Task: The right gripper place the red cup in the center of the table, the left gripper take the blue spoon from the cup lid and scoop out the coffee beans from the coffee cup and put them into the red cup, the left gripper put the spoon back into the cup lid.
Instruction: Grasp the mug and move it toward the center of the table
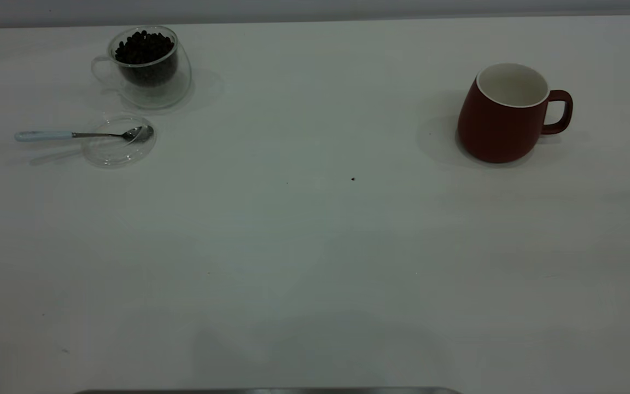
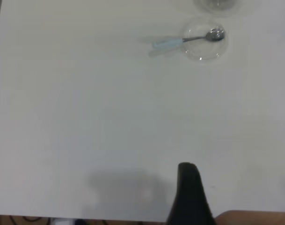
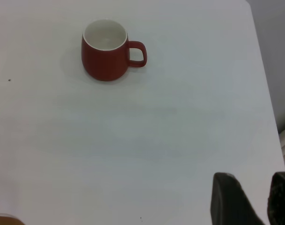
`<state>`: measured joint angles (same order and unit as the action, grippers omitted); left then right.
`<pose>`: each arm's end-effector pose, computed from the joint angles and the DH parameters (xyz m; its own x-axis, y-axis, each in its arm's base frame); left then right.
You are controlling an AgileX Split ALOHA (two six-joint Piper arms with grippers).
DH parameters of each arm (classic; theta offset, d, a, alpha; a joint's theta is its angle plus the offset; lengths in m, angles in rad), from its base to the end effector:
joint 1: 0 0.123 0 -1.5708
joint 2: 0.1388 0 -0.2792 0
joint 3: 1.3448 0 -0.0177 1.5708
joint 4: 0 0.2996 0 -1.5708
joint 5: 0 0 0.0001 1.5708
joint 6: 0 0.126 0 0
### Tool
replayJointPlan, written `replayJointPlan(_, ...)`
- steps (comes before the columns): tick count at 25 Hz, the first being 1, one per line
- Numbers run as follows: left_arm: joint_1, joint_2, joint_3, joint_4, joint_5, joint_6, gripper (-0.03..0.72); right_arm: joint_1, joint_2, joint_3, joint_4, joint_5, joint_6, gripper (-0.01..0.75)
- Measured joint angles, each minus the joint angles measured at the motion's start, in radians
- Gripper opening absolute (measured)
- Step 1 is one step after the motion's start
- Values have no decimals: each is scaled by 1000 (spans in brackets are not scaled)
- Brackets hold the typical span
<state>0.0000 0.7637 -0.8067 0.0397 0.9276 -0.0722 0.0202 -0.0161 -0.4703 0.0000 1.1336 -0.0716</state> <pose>0.2097 0.0040 0.3084 -0.7134 -0.0483 -0.6991 -0.0568 0.9983 -0.0111 0.0716 0.0014 0.2676 -0.5283 -0.0822 -0.8451 -0.0581 0.9965 -0.0606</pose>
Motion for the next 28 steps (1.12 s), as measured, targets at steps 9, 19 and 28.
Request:
replayJointPlan(9,0,212,-1,0,-27,34,595,0,0,0,0,0,0,239)
replayJointPlan(19,0,510,-226,-9,-26,62,595,0,0,0,0,0,0,239)
replayJointPlan(28,0,750,-415,-120,-86,195,595,0,0,0,0,0,0,239)
